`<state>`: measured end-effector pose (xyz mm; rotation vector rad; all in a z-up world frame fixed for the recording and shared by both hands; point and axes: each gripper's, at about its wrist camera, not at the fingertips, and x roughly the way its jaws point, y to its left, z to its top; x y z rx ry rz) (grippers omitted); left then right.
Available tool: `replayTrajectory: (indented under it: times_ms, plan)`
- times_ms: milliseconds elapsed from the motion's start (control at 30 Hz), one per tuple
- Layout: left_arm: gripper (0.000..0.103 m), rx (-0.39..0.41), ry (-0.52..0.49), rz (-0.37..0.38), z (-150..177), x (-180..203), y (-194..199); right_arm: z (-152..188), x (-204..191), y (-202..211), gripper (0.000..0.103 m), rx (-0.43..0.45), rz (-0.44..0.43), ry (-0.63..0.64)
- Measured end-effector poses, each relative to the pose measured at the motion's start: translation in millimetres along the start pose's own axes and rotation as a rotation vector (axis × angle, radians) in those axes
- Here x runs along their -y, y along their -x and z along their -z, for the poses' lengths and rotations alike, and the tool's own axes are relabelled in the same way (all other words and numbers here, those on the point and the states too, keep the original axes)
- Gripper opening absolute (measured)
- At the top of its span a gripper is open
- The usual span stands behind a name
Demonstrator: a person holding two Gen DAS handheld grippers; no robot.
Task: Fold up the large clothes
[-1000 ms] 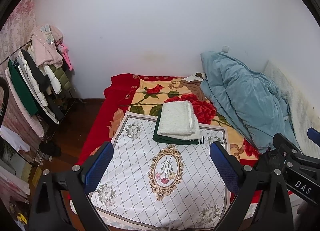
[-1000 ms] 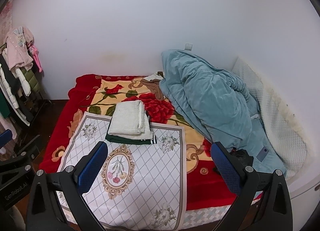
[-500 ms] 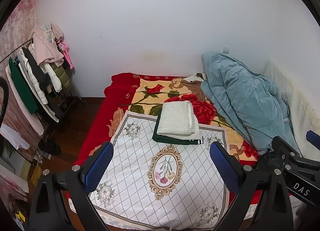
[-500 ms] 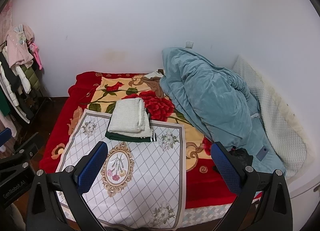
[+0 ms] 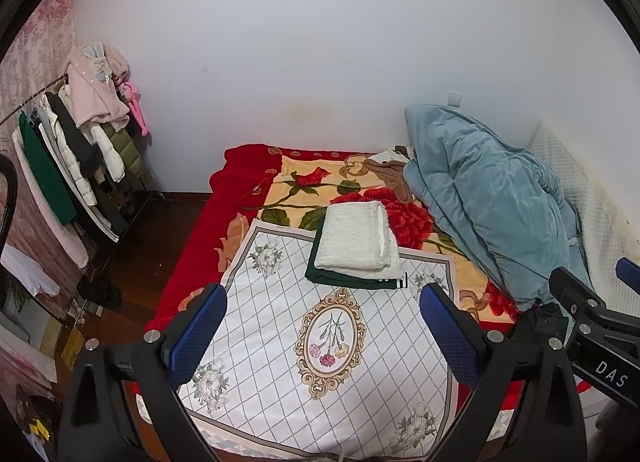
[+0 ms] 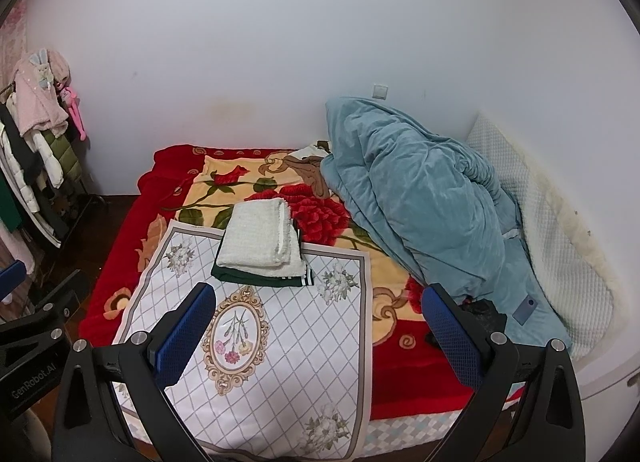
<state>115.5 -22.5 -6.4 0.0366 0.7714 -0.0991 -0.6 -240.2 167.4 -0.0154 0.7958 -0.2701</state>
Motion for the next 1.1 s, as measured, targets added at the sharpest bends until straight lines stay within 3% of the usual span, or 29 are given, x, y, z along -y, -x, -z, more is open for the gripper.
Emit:
replayTrajectory:
  times_ms: [1100]
  plan:
    - [0.098, 0.008, 0.01, -0.007, -6.4, -7.3, 0.3, -4.6, -4.8, -4.8, 0.103, 0.003, -0.007, 0.002]
